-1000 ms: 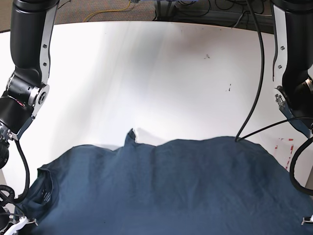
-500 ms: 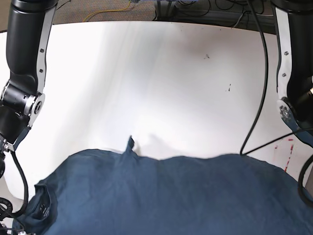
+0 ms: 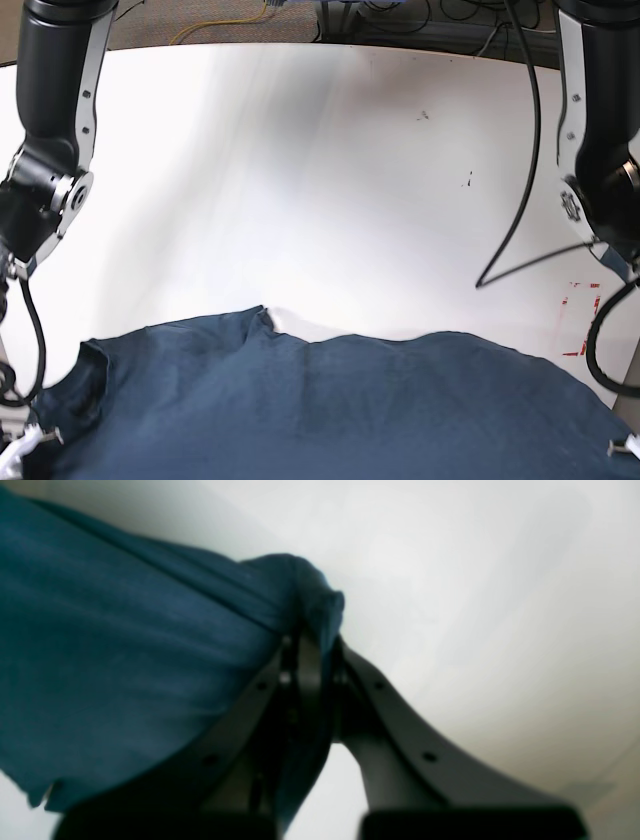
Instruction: Layout the t-shirt on the table in an organized manner, then fold the t-shirt properly
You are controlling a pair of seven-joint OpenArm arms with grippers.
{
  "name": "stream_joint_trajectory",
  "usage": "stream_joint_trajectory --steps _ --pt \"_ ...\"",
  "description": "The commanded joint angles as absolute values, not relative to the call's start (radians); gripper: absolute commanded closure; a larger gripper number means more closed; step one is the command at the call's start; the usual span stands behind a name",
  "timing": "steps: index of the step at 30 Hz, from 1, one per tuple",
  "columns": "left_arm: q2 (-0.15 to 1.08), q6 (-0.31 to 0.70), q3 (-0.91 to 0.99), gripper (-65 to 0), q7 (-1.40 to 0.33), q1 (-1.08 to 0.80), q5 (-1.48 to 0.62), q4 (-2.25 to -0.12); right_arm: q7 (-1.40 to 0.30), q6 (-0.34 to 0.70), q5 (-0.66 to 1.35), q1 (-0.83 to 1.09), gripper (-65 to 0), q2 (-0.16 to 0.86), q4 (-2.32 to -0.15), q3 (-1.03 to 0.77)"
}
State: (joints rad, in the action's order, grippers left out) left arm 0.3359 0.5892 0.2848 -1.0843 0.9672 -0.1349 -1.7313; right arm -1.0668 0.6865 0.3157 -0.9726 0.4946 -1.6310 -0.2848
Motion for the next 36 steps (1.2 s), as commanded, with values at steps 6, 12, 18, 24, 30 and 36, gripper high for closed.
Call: stream_joint_trajectory --steps 6,12,18,24,30,36 --pt "0.352 0.578 0.325 0.0 -1.066 0.816 -0.17 -1.854 -1.148 0.698 0.291 -0.789 -0.2 0.515 -1.842 -0.397" --pt "0.352 0.578 0.404 0.0 -1.069 0.615 -0.239 -1.919 -1.168 0.698 0.289 -0.564 -0.2 0.47 -1.949 -0.506" --pt "0.352 0.578 0.486 0.0 -1.069 0.38 -0.323 -1.949 -1.168 0.698 0.289 -0.32 -0.2 0.392 -1.966 -0.628" --pt "0.348 0.578 0.602 0.0 -1.064 0.162 -0.394 -1.956 -1.168 0.698 0.288 -0.157 -0.2 0.323 -1.966 -0.719" --pt "0.334 0.578 0.704 0.0 -1.064 -0.025 -0.478 -1.957 -1.168 0.698 0.288 -0.035 -0.2 0.289 -1.968 -0.733" --pt "0.334 0.578 0.748 0.0 -1.064 -0.131 -0.492 -1.957 -1.168 0.698 0.288 0.033 -0.2 0.255 -1.975 -0.733"
